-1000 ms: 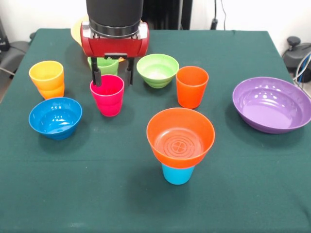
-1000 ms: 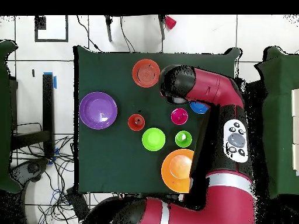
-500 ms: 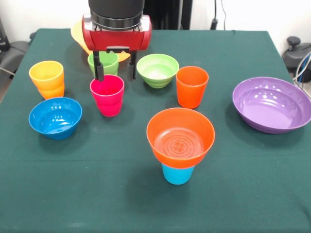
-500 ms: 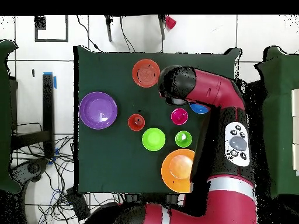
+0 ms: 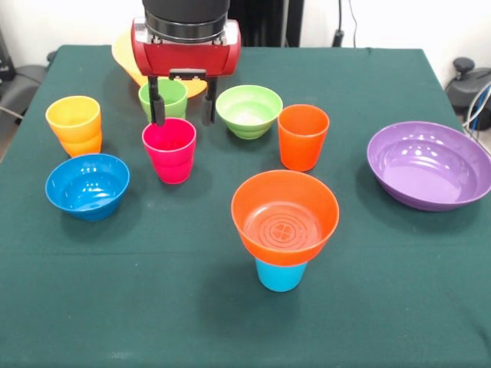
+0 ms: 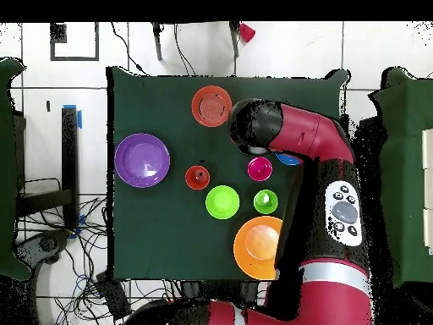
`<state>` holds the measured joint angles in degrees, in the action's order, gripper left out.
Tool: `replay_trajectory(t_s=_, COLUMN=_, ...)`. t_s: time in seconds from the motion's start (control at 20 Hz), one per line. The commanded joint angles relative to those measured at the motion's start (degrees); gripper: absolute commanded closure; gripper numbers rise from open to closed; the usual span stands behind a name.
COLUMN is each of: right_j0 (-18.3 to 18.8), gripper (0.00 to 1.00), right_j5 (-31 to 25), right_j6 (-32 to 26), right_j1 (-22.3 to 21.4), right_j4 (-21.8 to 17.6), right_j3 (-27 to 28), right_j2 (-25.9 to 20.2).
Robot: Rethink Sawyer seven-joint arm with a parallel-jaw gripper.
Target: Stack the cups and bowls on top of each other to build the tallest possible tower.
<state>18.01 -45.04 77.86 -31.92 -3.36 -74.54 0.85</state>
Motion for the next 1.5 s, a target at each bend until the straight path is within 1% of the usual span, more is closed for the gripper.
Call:
replay_trajectory(t_s=0.05, right_j0=-0.7, gripper=0.00, right_j5=6.8, right_j6=6.4, right_j1=0.2, right_j4=-0.6, right_j3=-7.9, right_j2=-4.8)
replay_trajectory(t_s=0.2, right_j0=-0.3, gripper=0.00, right_j5=6.6, right_j6=4.9, right_j1=-0.1, right_j4=-0.5, right_j3=-8.2, right_j2=-5.5)
replay_trajectory(t_s=0.3, right_j0=0.4, gripper=0.00, right_j5=4.9, right_j6=3.5, right_j1=0.3, right_j4=0.5, right_j3=-7.2, right_j2=-6.9)
replay_trajectory(t_s=0.4, right_j0=0.6, gripper=0.00, right_j5=5.2, right_j6=4.2, right_j1=0.3, right_j4=1.1, right_j3=-7.6, right_j2=-7.0)
replay_trajectory(t_s=0.6, right_j0=-1.1, gripper=0.00, right_j5=5.7, right_j6=5.0, right_j1=1.2, right_j4=-1.3, right_j3=-5.6, right_j2=-4.9)
replay_trajectory(t_s=0.65, right_j0=-1.9, gripper=0.00, right_j5=4.7, right_j6=5.2, right_j1=1.9, right_j4=-2.5, right_j3=-4.4, right_j2=-3.5)
replay_trajectory(t_s=0.7, right_j0=-1.9, gripper=0.00, right_j5=4.2, right_j6=4.9, right_j1=2.1, right_j4=-3.1, right_j3=-4.1, right_j2=-2.9)
replay_trajectory(t_s=0.8, right_j0=-1.4, gripper=0.00, right_j5=4.2, right_j6=4.3, right_j1=2.0, right_j4=-3.1, right_j3=-4.8, right_j2=-3.0)
replay_trajectory(t_s=1.0, right_j0=-0.1, gripper=0.00, right_j5=5.3, right_j6=3.4, right_j1=0.1, right_j4=-2.8, right_j3=-8.6, right_j2=-3.4)
replay_trajectory(t_s=1.2, right_j0=0.5, gripper=0.00, right_j5=4.4, right_j6=3.3, right_j1=-0.7, right_j4=-2.6, right_j3=-10.1, right_j2=-3.1)
replay_trajectory(t_s=1.25, right_j0=0.7, gripper=0.00, right_j5=4.3, right_j6=4.0, right_j1=-0.8, right_j4=-2.2, right_j3=-10.8, right_j2=-2.8)
replay_trajectory(t_s=1.35, right_j0=0.5, gripper=0.00, right_j5=2.7, right_j6=3.6, right_j1=-0.4, right_j4=-3.0, right_j3=-10.1, right_j2=-1.9)
replay_trajectory(t_s=1.5, right_j0=1.4, gripper=0.00, right_j5=2.8, right_j6=3.2, right_j1=0.8, right_j4=-2.6, right_j3=-10.0, right_j2=-2.5)
